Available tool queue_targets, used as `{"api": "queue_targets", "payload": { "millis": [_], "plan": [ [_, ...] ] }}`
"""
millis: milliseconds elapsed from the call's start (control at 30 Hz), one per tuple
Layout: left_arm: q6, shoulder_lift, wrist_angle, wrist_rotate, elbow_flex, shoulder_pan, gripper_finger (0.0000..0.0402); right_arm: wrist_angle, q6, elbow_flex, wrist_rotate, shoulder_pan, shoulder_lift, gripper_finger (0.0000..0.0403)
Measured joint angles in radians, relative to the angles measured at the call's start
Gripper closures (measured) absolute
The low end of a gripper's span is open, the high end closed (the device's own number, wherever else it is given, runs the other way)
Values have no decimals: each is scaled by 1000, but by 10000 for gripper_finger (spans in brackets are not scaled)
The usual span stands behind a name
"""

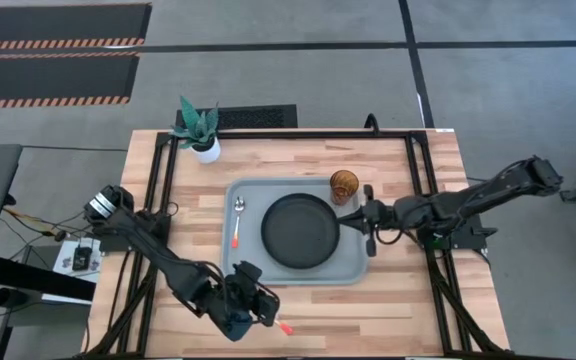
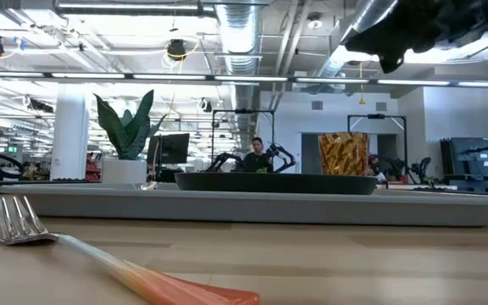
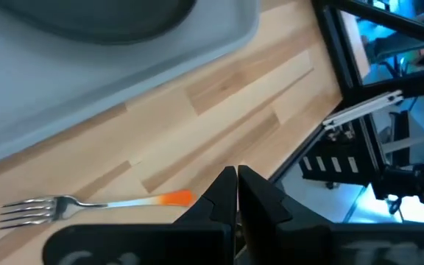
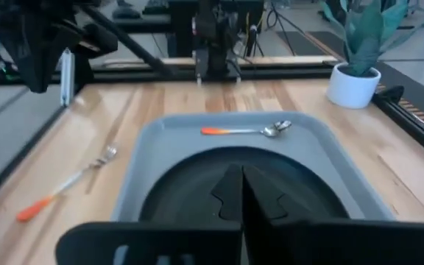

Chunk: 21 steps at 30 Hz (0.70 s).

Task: Pick and place plate/cup/fork/spoon on tray
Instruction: Put the orange fork on the gray tray to the right of the orange spoon

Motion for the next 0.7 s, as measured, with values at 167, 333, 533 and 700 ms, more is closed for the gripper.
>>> {"api": "queue_targets", "payload": {
  "millis": [167, 333, 533, 700],
  "plan": [
    [12, 0, -74, -43, 76, 6, 401, -18, 26, 41, 0, 9, -18, 398],
    [-136, 0, -146, -86, 98, 8, 401, -105, 25, 112, -14, -15, -18, 397],
    [-359, 61, -140, -70, 97, 58, 401, -186, -34, 144, -174, -45, -31, 399],
    [-485, 179, -196, 64, 150, 127, 401, -190, -130, 146, -279, -92, -63, 400]
  ]
}}
